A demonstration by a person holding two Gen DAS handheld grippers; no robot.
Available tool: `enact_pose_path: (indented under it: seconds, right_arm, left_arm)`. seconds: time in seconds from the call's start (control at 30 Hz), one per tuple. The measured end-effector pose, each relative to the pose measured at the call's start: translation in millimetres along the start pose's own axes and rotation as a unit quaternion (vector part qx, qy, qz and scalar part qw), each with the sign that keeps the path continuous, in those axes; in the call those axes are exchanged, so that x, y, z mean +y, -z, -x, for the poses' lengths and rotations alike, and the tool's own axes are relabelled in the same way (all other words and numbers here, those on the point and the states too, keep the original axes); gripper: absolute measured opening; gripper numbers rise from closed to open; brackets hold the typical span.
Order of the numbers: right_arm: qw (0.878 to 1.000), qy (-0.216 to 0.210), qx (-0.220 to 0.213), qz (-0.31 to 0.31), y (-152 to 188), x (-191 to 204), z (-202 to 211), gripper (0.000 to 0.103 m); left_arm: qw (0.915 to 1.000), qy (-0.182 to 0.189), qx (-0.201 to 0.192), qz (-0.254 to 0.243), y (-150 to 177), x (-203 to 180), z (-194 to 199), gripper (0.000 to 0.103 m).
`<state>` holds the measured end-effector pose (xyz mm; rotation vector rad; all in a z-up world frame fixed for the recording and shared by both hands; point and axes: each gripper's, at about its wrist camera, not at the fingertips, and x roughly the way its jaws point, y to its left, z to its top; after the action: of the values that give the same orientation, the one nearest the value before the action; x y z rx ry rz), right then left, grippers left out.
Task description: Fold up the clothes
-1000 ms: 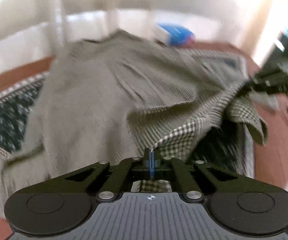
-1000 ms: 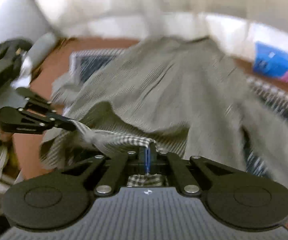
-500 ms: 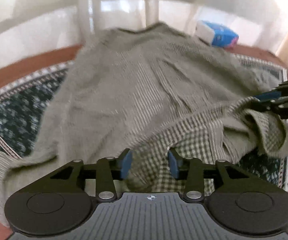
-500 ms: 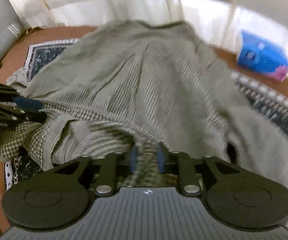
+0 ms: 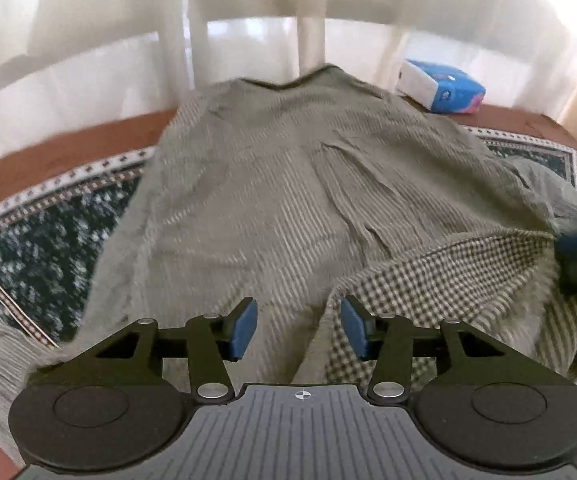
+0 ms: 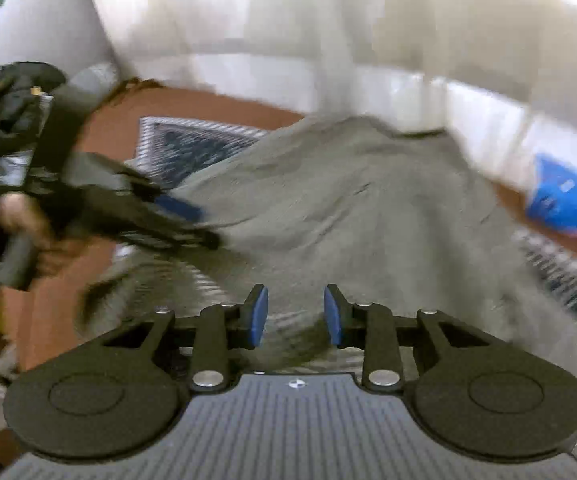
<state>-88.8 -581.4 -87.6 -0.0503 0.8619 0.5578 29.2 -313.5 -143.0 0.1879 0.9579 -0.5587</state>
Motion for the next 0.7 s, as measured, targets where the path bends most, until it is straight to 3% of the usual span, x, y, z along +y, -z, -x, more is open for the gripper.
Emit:
enact_pose_path:
  seconds: [0.13,0.23,0.47,0.57,0.7]
  right_arm:
    - [0.999,-0.024,0.024,0.020,18.3,27.4,-3.1,0.034]
    - [0.998,-0.030,0.045,0.020,34.7,35.7,-3.2,0.034]
    - [0.996,-0.057,0.065,0.000,61.7,41.4,8.0,0.036]
    - [0.995,-0.060,0.076,0.019,73.8,49.0,2.3,0.036]
    - [0.995,-0.042,0.074,0.046,79.8,52.4,-20.4,0.036]
  left_arm:
    - [0.9999,-0.002,0.011,-0.003,4.3,-3.7,-10.3,0.061]
    - [1.0000,-0.003,-0.003,0.001,6.1,-1.7,2.2,0.061]
    - [0.9961,0.030,-0.071,0.044,45.9,-6.3,79.9,0.061]
    - [0.9962,0.047,-0.061,0.041,81.5,-15.6,104.5,0.061]
    - [0.9995,0.014,-0.009,0.027,124.6,-30.6,108.3,0.062]
